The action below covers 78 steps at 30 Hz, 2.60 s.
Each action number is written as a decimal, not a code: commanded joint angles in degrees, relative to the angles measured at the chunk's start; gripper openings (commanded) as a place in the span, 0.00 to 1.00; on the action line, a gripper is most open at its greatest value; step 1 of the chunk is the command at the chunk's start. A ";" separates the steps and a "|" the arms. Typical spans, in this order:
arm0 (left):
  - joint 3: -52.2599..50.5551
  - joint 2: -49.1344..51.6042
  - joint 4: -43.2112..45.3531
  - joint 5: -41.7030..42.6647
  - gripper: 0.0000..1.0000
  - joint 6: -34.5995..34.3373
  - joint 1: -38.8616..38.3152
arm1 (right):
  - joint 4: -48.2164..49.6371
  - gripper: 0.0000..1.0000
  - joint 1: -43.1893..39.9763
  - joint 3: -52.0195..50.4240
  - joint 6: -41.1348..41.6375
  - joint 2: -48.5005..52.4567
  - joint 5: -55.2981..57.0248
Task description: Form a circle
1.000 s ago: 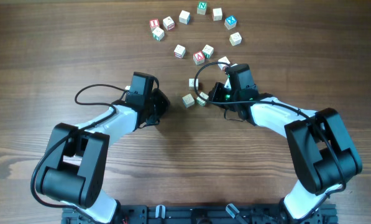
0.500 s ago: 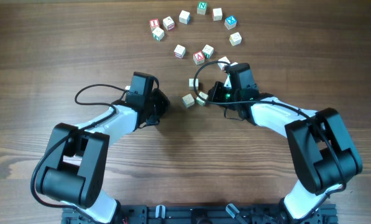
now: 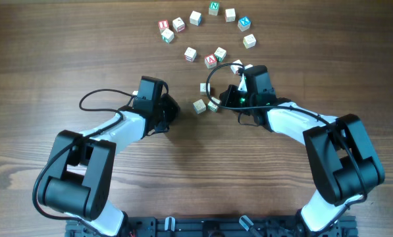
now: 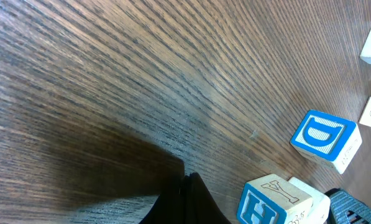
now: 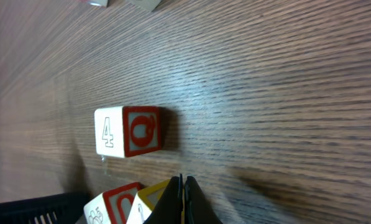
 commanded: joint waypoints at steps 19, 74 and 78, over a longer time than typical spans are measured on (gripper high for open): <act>-2.45 3.02 -1.36 -3.10 0.04 0.28 -0.44 | 0.09 0.04 -0.17 1.31 -1.88 1.38 -3.63; -2.45 3.02 -1.22 -3.15 0.04 0.28 -0.44 | -11.52 0.05 -0.68 12.74 -5.46 -2.36 6.71; -2.45 2.99 -1.25 -3.06 0.04 -0.17 -0.39 | -26.45 0.05 -0.66 27.32 -12.96 -0.59 9.77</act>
